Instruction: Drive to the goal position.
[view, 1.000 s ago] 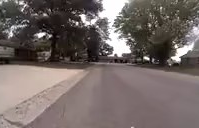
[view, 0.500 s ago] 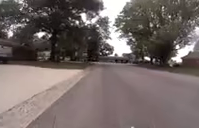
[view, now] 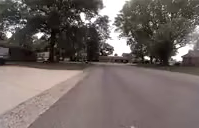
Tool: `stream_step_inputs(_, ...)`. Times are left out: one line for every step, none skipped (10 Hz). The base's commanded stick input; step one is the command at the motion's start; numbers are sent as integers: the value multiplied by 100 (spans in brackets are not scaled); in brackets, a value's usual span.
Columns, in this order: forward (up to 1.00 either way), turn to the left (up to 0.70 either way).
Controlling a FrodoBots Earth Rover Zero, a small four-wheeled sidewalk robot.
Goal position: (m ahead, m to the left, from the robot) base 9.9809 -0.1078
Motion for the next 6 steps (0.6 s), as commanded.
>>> stream_step_inputs(70,0)
stream_step_inputs(70,0)
stream_step_inputs(70,0)
stream_step_inputs(70,0)
stream_step_inputs(70,0)
stream_step_inputs(70,0)
